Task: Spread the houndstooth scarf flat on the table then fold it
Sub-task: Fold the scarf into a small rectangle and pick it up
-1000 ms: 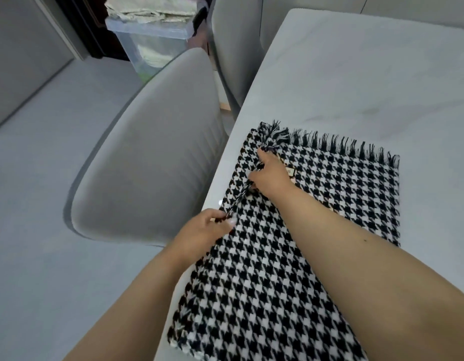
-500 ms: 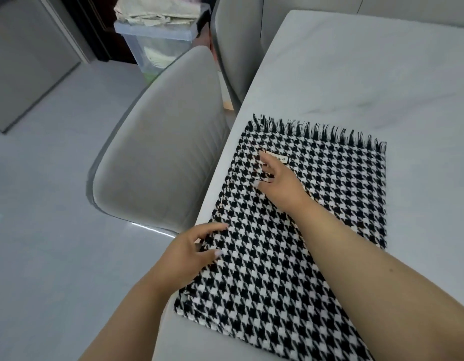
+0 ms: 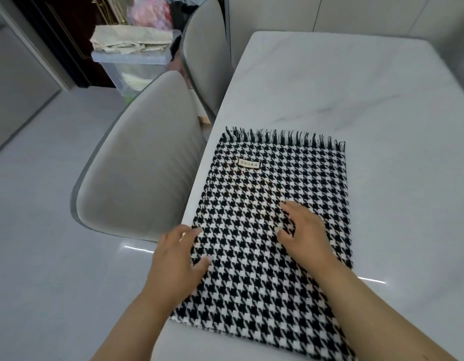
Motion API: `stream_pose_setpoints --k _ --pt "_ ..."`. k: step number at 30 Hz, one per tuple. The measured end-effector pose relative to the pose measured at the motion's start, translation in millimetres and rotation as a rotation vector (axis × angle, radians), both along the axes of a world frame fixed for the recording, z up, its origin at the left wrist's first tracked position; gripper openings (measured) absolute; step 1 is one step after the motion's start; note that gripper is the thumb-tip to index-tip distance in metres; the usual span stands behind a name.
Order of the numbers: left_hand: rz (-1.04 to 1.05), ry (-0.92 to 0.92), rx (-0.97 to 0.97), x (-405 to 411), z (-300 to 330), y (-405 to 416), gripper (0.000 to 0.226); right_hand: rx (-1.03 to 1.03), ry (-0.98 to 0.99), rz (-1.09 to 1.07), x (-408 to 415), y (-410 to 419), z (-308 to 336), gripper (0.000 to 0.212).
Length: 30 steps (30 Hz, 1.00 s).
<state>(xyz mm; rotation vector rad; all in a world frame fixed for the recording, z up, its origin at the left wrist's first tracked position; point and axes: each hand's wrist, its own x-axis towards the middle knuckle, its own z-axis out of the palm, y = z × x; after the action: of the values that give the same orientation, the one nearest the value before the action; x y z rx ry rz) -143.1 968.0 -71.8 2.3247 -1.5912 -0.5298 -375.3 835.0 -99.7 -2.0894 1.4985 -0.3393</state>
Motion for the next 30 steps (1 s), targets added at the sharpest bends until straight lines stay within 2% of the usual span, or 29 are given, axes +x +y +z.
stream_pose_setpoints --k 3,7,9,11,14,19,23,25,28,30 --pt "-0.234 -0.038 -0.074 -38.3 0.0 -34.8 0.066 -0.106 0.029 -0.074 -2.1 10.9 2.1 0.060" --pt "-0.503 -0.172 0.044 -69.1 -36.4 -51.3 0.063 -0.129 0.152 -0.062 -1.3 31.6 -12.0 0.059" --pt "-0.566 -0.276 0.057 -64.2 -60.5 -42.5 0.062 -0.089 0.252 -0.059 -12.9 42.0 -26.4 0.070" --pt "-0.544 -0.329 0.064 -53.2 -71.8 -34.0 0.061 -0.105 0.365 -0.047 -29.1 46.3 -41.3 0.077" --pt "-0.455 -0.335 0.066 -32.3 -80.5 -33.0 0.061 -0.099 0.458 -0.078 -43.0 44.2 -46.7 0.071" --pt "-0.235 -0.256 0.101 -3.6 -78.8 -34.5 0.071 -0.083 0.442 -0.128 -65.9 43.4 -45.6 0.077" --pt "-0.077 -0.213 0.140 0.2 -73.4 -33.8 0.080 0.022 0.454 -0.188 -89.7 45.6 -41.2 0.082" --pt "-0.045 -0.217 0.169 -5.9 -69.4 -32.0 0.075 0.063 0.447 -0.221 -93.4 47.3 -37.1 0.086" --pt "0.001 -0.199 0.144 -17.5 -60.6 -26.7 0.062 -0.009 0.416 -0.287 -91.4 51.8 -29.1 0.070" --pt "0.028 -0.193 0.112 -21.1 -53.8 -20.4 0.058 -0.025 0.391 -0.294 -89.5 56.6 -22.7 0.068"
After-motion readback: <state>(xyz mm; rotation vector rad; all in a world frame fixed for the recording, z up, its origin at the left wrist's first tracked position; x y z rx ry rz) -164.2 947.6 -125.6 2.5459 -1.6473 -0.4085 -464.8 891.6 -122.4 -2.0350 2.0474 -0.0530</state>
